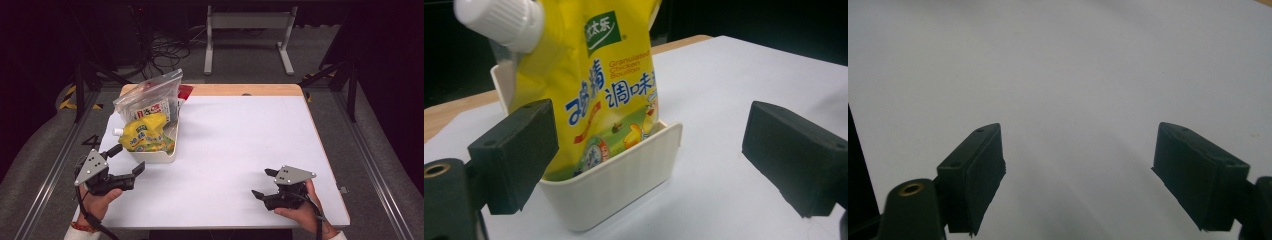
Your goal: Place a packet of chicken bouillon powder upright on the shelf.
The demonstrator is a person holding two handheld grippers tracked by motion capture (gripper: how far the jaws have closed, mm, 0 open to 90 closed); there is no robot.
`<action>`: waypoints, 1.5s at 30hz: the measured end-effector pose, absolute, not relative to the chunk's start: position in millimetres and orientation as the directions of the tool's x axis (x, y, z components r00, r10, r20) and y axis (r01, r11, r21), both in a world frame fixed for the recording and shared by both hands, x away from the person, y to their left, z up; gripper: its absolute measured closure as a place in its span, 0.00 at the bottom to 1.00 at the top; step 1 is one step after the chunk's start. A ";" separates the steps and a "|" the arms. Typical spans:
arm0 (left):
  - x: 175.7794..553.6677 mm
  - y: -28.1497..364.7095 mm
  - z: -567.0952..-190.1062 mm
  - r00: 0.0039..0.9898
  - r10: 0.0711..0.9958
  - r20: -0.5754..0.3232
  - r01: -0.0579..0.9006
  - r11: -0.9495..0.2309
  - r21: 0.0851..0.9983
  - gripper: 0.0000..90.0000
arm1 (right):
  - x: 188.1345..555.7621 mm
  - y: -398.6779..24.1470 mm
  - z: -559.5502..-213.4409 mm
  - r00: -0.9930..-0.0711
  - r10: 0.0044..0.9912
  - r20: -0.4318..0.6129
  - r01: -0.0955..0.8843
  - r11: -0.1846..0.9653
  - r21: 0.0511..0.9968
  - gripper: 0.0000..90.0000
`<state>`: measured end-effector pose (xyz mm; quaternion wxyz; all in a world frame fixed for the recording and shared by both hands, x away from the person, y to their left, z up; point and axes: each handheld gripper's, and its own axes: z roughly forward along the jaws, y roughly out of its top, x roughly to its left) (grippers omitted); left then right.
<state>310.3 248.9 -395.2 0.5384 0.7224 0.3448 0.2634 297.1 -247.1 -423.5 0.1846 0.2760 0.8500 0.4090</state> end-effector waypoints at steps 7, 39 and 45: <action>309.1 238.6 -395.6 0.645 0.763 0.036 0.205 -0.218 0.954 0.10 | 297.1 -250.2 -421.4 -0.768 0.634 -0.097 0.318 0.508 0.801 0.22; 302.0 163.1 -413.2 0.812 0.576 0.097 0.172 -0.394 0.903 0.09 | 286.3 -277.5 -419.1 -0.710 0.688 -0.152 0.323 0.509 0.798 0.21; 303.2 155.3 -417.4 0.827 0.554 0.098 0.172 -0.415 0.893 0.09 | 283.3 -282.4 -420.7 -0.698 0.698 -0.160 0.329 0.511 0.795 0.20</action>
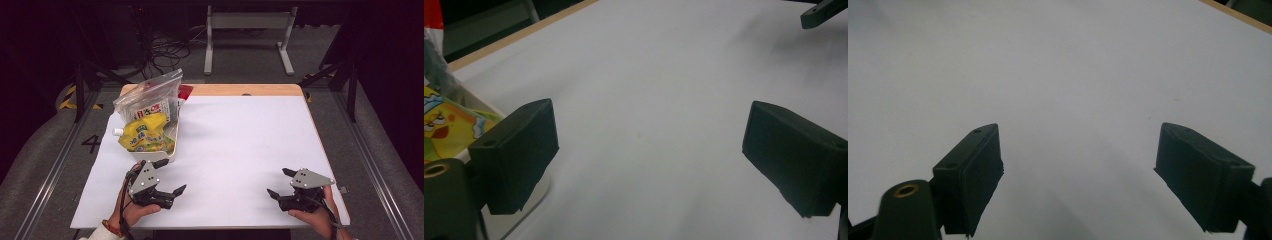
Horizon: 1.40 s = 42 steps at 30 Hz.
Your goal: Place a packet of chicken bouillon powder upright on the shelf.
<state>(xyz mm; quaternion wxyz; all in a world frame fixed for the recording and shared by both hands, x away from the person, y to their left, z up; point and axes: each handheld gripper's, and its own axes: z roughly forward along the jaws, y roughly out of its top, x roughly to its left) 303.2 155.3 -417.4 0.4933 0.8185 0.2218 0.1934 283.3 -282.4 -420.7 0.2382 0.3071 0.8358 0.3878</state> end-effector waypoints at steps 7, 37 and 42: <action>305.5 144.2 -423.4 0.848 0.519 0.108 0.164 -0.451 0.877 0.09 | 281.3 -289.2 -423.9 -0.687 0.705 -0.176 0.332 0.520 0.787 0.20; 319.0 111.3 -452.1 0.896 0.437 0.078 0.204 -0.562 0.802 0.08 | 273.0 -311.3 -438.4 -0.623 0.754 -0.208 0.352 0.507 0.786 0.14; 316.8 111.1 -451.8 0.898 0.435 0.075 0.209 -0.569 0.796 0.06 | 271.5 -306.6 -438.3 -0.626 0.748 -0.219 0.347 0.519 0.781 0.14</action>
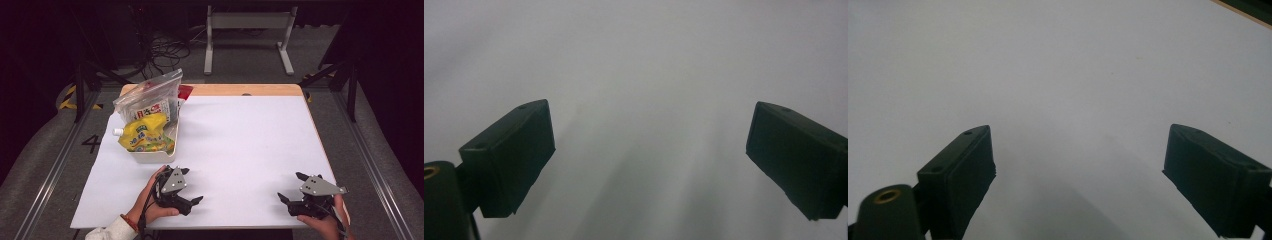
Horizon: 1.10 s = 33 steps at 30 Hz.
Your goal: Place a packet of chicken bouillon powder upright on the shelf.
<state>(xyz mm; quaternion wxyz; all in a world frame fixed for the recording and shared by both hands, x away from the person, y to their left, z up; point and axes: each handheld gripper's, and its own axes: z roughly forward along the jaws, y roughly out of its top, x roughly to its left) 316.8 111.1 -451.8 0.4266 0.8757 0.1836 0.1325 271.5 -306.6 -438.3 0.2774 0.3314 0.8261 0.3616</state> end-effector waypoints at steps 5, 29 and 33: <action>316.7 110.9 -451.7 0.897 0.436 0.079 0.206 -0.567 0.797 0.06 | 270.2 -303.9 -437.6 -0.633 0.742 -0.221 0.340 0.522 0.782 0.14; 319.6 111.5 -449.9 0.903 0.425 0.058 0.214 -0.563 0.798 0.07 | 270.3 -300.0 -441.2 -0.650 0.732 -0.205 0.345 0.524 0.779 0.13; 320.0 111.5 -449.3 0.905 0.422 0.047 0.218 -0.557 0.801 0.07 | 269.9 -299.6 -442.0 -0.646 0.735 -0.206 0.348 0.524 0.778 0.13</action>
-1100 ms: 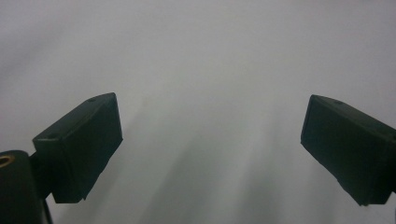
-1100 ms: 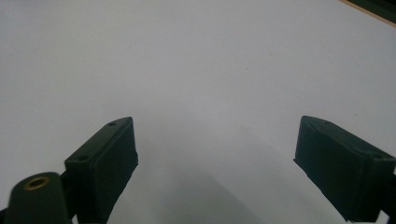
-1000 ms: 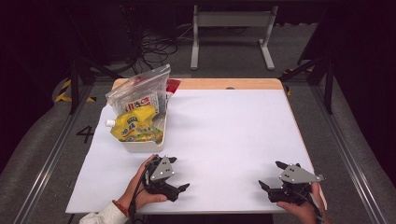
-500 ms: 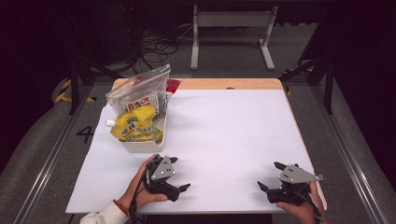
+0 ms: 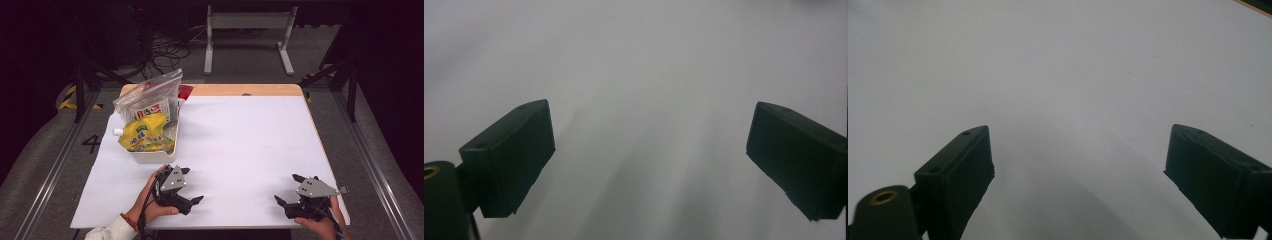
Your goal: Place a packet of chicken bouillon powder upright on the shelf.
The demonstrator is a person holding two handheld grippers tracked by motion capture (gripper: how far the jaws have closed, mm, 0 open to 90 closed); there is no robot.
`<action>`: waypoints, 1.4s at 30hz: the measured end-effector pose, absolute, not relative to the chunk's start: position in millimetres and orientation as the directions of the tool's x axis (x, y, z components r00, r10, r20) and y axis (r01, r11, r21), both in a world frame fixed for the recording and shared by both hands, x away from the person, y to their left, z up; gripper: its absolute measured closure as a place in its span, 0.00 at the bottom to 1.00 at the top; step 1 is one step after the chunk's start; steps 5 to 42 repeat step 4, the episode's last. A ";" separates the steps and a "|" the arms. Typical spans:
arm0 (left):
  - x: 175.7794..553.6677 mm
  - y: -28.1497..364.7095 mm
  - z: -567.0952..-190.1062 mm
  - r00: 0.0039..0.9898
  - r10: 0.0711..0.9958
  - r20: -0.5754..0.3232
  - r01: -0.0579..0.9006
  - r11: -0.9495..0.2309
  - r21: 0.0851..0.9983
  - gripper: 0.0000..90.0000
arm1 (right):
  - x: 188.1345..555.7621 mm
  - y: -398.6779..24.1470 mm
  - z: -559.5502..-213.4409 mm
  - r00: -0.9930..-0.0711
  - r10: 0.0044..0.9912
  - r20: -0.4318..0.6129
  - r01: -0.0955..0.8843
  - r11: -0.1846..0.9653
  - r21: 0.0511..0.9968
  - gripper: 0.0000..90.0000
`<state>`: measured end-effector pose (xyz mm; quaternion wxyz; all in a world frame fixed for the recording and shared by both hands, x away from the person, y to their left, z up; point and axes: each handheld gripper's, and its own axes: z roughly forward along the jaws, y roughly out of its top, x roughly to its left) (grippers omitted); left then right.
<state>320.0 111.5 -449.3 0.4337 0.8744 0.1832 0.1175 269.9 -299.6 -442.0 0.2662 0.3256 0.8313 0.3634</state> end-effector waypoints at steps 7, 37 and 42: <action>320.3 111.4 -449.6 0.904 0.424 0.047 0.220 -0.558 0.800 0.07 | 269.4 -299.2 -442.2 -0.646 0.736 -0.204 0.349 0.522 0.778 0.13; 320.3 111.4 -449.6 0.904 0.424 0.047 0.220 -0.558 0.800 0.07 | 269.4 -299.2 -442.2 -0.646 0.736 -0.204 0.349 0.522 0.778 0.13; 320.3 111.4 -449.6 0.904 0.424 0.047 0.220 -0.558 0.800 0.07 | 269.4 -299.2 -442.2 -0.646 0.736 -0.204 0.349 0.522 0.778 0.13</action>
